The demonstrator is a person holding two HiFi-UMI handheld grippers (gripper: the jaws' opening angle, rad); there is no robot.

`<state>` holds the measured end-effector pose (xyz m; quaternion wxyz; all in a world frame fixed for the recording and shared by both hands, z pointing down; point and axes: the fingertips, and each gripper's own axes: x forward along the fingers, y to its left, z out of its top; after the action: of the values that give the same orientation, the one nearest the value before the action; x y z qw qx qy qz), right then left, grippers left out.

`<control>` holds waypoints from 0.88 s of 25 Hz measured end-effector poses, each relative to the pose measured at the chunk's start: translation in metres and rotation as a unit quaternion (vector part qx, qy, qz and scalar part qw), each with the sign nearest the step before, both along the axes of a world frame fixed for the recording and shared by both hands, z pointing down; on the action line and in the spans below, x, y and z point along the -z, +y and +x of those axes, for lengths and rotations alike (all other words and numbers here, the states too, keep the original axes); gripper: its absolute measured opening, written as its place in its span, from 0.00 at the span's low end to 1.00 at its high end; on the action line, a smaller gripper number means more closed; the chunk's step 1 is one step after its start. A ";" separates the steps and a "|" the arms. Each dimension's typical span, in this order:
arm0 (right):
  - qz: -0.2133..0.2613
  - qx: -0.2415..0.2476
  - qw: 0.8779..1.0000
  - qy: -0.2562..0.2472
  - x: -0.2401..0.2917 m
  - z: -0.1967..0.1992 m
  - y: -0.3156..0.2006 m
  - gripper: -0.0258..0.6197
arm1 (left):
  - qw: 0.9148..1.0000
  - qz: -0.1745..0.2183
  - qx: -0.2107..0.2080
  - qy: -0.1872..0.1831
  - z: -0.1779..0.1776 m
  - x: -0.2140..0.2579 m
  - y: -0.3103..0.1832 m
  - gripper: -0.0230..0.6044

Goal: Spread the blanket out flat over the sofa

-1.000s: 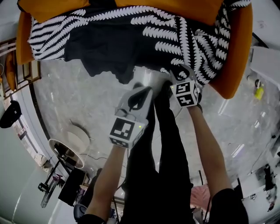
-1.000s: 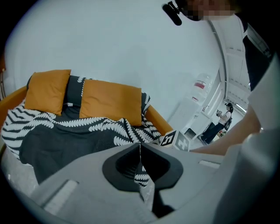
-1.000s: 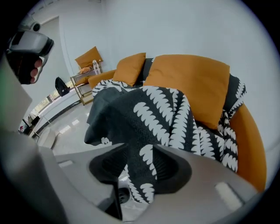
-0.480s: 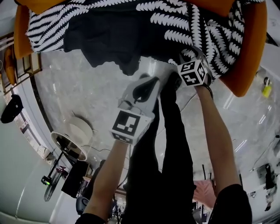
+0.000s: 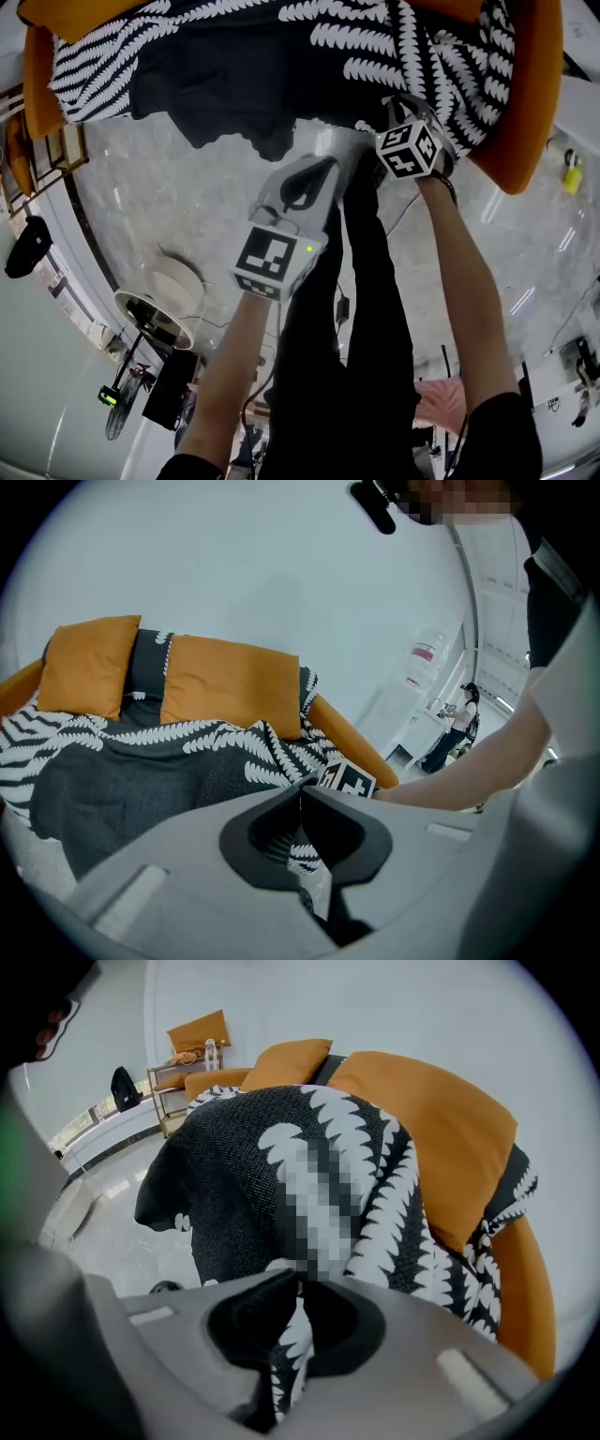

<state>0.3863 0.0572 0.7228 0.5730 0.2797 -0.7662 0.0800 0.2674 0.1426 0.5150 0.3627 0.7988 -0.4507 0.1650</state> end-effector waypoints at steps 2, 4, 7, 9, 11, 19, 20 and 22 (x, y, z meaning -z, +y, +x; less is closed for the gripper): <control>0.002 0.003 1.000 0.003 -0.001 0.000 -0.001 0.07 | 1.000 0.001 -0.003 0.001 0.000 -0.001 0.000 0.06; 0.005 0.001 1.000 0.003 0.000 0.001 -0.002 0.07 | 1.000 0.001 -0.004 0.002 0.001 -0.002 0.000 0.06; 0.005 0.000 1.000 0.001 0.003 0.002 0.002 0.06 | 1.000 -0.001 -0.006 0.002 0.001 -0.003 0.003 0.06; 0.000 0.003 1.000 -0.001 0.008 0.003 0.008 0.06 | 1.000 -0.001 -0.009 0.002 0.001 -0.002 0.007 0.06; -0.007 0.005 1.000 -0.003 0.014 0.003 0.013 0.06 | 1.000 -0.001 -0.011 0.001 0.000 0.000 0.009 0.06; -0.029 0.006 0.999 -0.017 0.038 0.008 0.052 0.05 | 1.000 0.004 -0.029 0.002 0.000 0.010 0.019 0.06; -0.031 0.004 0.999 -0.017 0.041 0.010 0.059 0.05 | 0.999 0.005 -0.034 0.002 0.001 0.011 0.020 0.06; -0.033 -0.005 0.999 -0.017 0.045 0.017 0.071 0.05 | 0.999 0.007 -0.044 0.002 0.003 0.013 0.022 0.06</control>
<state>0.4035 0.1284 0.6779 0.5687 0.2631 -0.7711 0.1130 0.2701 0.1643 0.5023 0.3502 0.8207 -0.4159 0.1757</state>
